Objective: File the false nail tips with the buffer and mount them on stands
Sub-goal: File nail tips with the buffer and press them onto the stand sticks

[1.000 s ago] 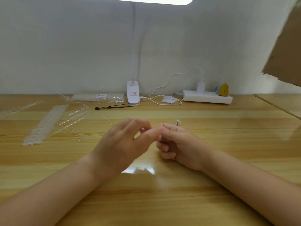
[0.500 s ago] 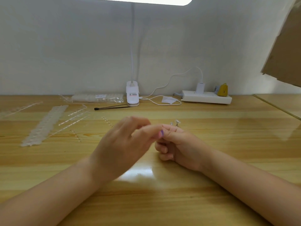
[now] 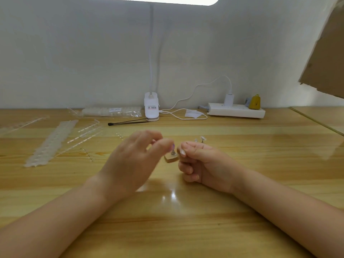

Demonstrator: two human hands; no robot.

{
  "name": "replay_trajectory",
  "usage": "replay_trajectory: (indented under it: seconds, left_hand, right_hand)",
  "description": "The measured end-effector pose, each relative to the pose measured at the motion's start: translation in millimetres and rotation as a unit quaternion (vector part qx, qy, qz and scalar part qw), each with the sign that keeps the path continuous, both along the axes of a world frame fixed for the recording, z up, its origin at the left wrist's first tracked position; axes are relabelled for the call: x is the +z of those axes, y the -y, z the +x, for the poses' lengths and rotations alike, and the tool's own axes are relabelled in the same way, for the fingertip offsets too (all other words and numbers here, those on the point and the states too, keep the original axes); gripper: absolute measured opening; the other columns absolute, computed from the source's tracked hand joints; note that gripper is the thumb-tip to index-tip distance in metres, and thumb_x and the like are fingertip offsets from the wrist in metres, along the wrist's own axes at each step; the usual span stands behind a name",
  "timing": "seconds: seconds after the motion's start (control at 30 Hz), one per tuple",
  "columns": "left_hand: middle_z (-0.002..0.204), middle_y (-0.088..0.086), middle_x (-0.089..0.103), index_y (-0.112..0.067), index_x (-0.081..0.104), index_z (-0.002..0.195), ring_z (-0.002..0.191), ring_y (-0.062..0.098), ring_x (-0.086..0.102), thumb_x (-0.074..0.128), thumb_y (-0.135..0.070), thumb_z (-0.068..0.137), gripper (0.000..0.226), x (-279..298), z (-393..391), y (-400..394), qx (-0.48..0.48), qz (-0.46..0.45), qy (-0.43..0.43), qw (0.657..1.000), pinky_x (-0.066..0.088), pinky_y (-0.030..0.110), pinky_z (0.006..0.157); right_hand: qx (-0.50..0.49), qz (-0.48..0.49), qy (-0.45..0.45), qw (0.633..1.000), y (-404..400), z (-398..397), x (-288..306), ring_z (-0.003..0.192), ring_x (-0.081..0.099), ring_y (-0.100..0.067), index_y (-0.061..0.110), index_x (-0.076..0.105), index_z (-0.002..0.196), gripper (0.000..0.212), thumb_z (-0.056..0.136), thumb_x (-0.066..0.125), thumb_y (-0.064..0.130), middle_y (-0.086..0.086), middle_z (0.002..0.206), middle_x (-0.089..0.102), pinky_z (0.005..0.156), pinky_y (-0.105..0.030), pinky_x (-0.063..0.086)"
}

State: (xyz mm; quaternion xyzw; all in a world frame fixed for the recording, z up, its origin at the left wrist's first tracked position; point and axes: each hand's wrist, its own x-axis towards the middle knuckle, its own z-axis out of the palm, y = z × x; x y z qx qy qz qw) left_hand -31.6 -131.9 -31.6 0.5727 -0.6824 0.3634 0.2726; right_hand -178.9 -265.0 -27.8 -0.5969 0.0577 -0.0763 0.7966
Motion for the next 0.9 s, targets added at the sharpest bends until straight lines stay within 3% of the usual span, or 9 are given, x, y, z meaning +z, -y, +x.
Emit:
replay_trajectory:
  seconds: [0.07,0.3,0.4,0.57,0.73,0.9]
  left_hand:
    - [0.094,0.015,0.062,-0.018,0.051,0.113,0.077,0.031,0.059,0.056,-0.016,0.092,0.021,3,6,-3,0.015,0.004,-0.059,0.998,0.052,0.044,0.065]
    - [0.093,0.013,0.063,-0.018,0.048,0.112,0.077,0.033,0.061,0.055,-0.017,0.093,0.020,-2,-2,-1,-0.014,0.014,-0.079,0.997,0.052,0.044,0.066]
    - [0.094,0.013,0.062,-0.017,0.050,0.111,0.079,0.032,0.061,0.054,-0.017,0.093,0.019,-2,1,-1,-0.006,0.007,-0.097,0.995,0.051,0.045,0.068]
    - [0.093,0.013,0.062,-0.014,0.059,0.111,0.078,0.031,0.061,0.053,-0.019,0.093,0.020,-2,0,-1,0.003,0.015,-0.104,0.994,0.051,0.044,0.068]
    - [0.094,0.014,0.062,-0.001,0.069,0.105,0.078,0.030,0.062,0.051,-0.020,0.093,0.029,-2,-1,-1,0.016,0.028,-0.113,0.993,0.052,0.046,0.070]
    - [0.095,0.013,0.061,-0.001,0.067,0.107,0.079,0.028,0.062,0.051,-0.018,0.092,0.028,-2,-1,-1,0.005,0.035,-0.122,0.992,0.052,0.045,0.071]
  right_hand:
    - [-0.009,0.003,-0.009,1.000,-1,1,0,0.059,0.037,-0.011,0.016,0.053,0.074,0.020,0.091,0.052,0.027,0.004,0.065,0.034,0.048,-0.019,0.030]
    - [-0.067,0.084,-0.044,0.993,-2,1,5,0.053,0.036,-0.011,0.015,0.049,0.073,0.017,0.080,0.051,0.031,0.002,0.062,0.033,0.044,-0.020,0.026]
    - [-0.100,0.062,-0.036,0.992,-5,3,4,0.050,0.045,-0.012,0.016,0.046,0.073,0.013,0.073,0.058,0.021,0.001,0.061,0.043,0.040,-0.019,0.026]
    - [-0.137,0.015,-0.024,0.990,-6,5,-1,0.058,0.066,-0.019,0.006,0.052,0.088,0.013,0.087,0.058,-0.005,-0.006,0.066,0.065,0.043,-0.021,0.047]
    - [-0.135,0.010,-0.003,0.991,-4,5,-5,0.062,0.069,-0.017,0.001,0.061,0.091,0.024,0.070,0.073,0.004,-0.009,0.072,0.070,0.054,-0.020,0.054]
    - [-0.146,0.032,0.009,0.989,1,6,-7,0.061,0.066,-0.013,0.000,0.067,0.088,0.023,0.072,0.071,0.016,-0.009,0.071,0.068,0.052,-0.018,0.052]
